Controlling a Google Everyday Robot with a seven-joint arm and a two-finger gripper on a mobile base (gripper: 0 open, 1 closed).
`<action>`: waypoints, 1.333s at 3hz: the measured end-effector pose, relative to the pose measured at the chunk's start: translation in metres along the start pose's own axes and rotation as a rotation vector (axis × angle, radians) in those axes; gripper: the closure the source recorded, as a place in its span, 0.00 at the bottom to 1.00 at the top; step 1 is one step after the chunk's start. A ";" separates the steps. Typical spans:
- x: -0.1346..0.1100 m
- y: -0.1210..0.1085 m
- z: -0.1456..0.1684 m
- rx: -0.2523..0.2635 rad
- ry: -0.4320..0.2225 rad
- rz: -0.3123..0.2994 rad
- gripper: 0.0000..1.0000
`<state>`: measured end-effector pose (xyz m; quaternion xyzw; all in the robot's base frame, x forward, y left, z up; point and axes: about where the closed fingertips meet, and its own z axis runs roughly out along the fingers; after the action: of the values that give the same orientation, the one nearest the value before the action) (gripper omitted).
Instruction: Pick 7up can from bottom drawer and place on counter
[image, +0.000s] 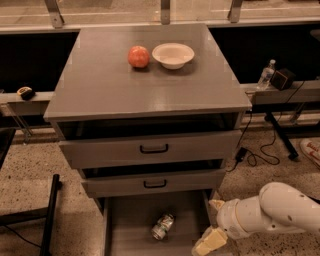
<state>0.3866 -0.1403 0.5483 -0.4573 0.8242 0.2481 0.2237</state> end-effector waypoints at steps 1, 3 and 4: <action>-0.005 -0.016 0.002 0.067 -0.024 0.000 0.00; -0.026 -0.039 0.055 0.196 -0.247 -0.166 0.00; -0.028 -0.077 0.097 0.329 -0.365 -0.331 0.00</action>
Offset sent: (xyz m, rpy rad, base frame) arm 0.0426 0.0330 -0.0433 0.1247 -0.3163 -0.0729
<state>0.4804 -0.0977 0.4740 -0.4911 0.7137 0.1491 0.4768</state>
